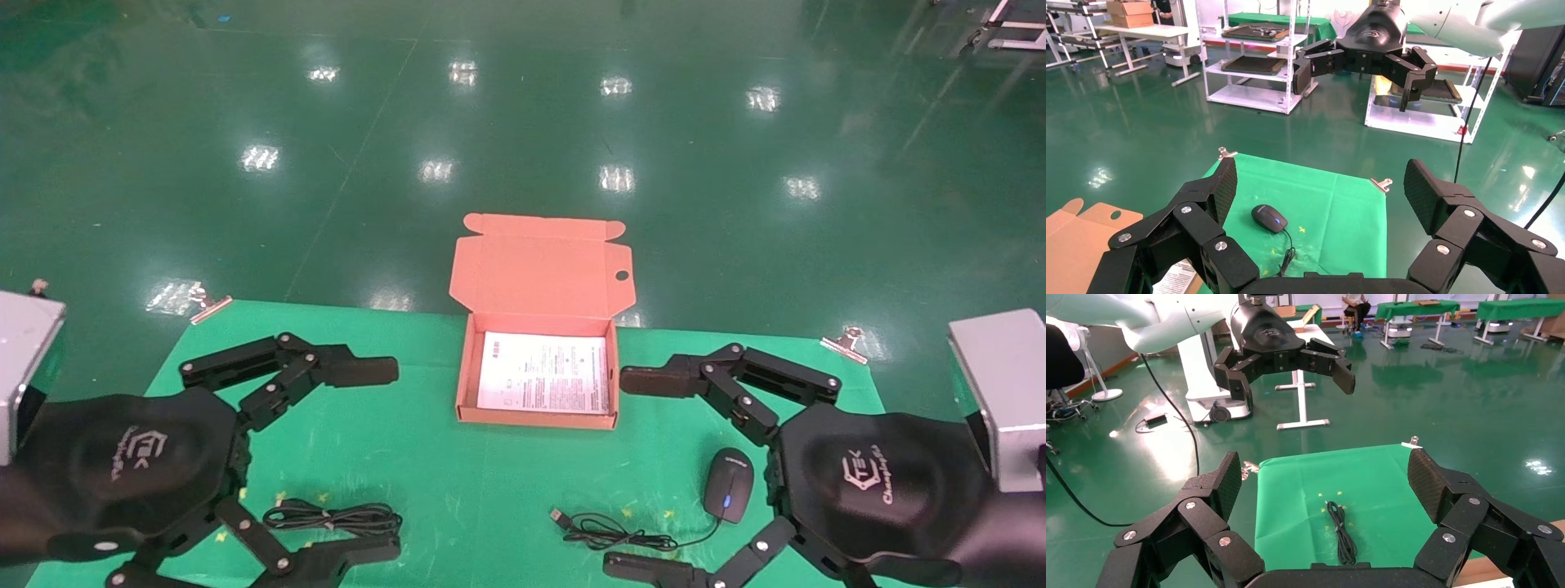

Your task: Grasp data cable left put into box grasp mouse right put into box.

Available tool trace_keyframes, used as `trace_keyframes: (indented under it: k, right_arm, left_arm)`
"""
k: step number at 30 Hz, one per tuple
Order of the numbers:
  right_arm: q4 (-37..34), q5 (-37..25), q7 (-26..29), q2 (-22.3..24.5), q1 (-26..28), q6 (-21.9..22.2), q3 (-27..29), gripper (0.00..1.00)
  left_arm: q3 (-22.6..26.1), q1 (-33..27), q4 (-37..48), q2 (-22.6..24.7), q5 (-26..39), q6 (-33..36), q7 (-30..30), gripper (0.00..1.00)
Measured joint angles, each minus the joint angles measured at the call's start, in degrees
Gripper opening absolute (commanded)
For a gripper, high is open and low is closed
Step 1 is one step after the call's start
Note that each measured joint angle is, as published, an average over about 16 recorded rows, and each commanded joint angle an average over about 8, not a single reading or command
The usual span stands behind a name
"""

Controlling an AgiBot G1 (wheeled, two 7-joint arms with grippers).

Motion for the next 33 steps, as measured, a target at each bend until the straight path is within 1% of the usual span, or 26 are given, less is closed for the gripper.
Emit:
trace_keyframes:
  k: [24, 29, 33]
  right_arm:
    - [0.03, -0.26, -0.15, 0.08, 0.04, -0.05, -0.04, 1.0]
    - [0.49, -2.36, -1.02, 0.57, 0.65, -0.31, -0.52, 1.0]
    - [1.29, -6.01, -2.73, 1.12, 1.83, -0.71, -1.39, 1.0]
  left_arm:
    - [0.06, 0.02, 0.1, 0.09, 0.02, -0.01, 0.03, 1.0]
    - [0.74, -0.47, 0.3, 0.08, 1.39, 0.34, -0.06, 1.0]
    - [2.11, -1.69, 0.52, 0.1, 4.14, 0.91, -0.54, 1.0]
